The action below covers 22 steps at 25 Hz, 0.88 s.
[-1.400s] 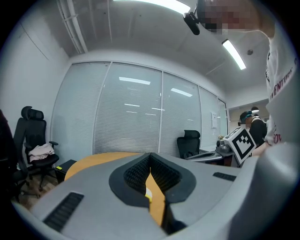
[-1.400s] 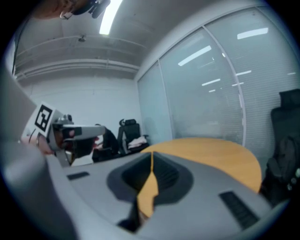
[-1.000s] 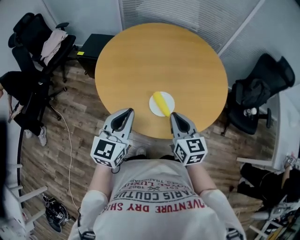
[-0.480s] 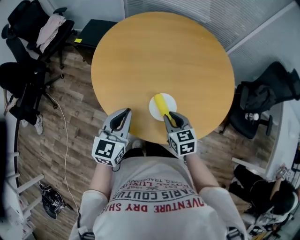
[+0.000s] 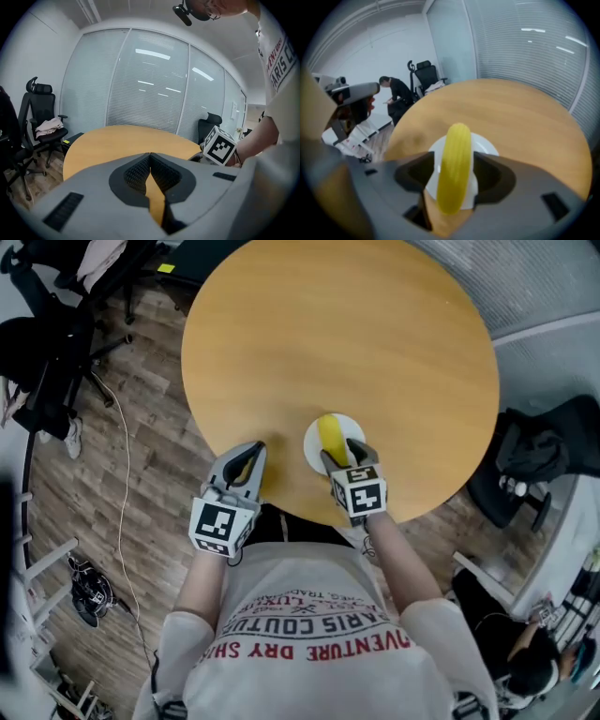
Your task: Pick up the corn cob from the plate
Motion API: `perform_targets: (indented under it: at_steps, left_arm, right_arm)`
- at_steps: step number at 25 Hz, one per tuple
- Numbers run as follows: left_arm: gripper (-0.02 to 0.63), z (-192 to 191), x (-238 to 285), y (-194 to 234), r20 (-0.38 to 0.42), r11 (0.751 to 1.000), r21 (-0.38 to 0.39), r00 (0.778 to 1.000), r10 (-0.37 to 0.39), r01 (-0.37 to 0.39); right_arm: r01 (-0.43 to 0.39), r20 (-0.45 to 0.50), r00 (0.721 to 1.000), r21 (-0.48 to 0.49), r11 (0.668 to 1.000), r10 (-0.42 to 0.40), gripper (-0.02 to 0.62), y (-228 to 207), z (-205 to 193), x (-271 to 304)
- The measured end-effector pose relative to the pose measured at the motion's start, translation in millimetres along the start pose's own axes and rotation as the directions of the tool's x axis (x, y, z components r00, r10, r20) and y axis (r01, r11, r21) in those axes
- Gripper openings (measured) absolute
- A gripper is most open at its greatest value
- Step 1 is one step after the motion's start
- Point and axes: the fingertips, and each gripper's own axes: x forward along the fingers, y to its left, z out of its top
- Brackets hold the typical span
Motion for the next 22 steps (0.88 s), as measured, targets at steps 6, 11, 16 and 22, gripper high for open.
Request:
perform_targets:
  at_steps: [6,11,16,22]
  left_arm:
    - [0.035,-15.8,7.1,6.3,-0.029,0.998,-0.046,0.999,0.03,-0.031]
    - [0.035,-19.7,6.0,13.6,-0.028,0.995,-0.084,0.998,0.057,-0.059]
    - [0.035,-21.8,6.1,15.4,-0.032,0.994,-0.092,0.998,0.053,-0.056]
    - [0.035,-18.0,2.3,15.5,-0.017,0.991,-0.119,0.998,0.059,-0.061]
  right_arm:
    - [-0.027,-0.112,0.993,-0.008,1.0,0.025,0.261,3.0,-6.5,30.9]
    - [0.035,-0.12,0.992,-0.005,0.999,-0.036,0.262,1.8,-4.0,41.0]
    - [0.078,-0.085,0.993,-0.032,0.996,-0.081,0.265,1.8,-3.2,43.6]
    - [0.068,-0.113,0.991,-0.044,0.997,-0.072,0.267,0.3,-5.6,44.4]
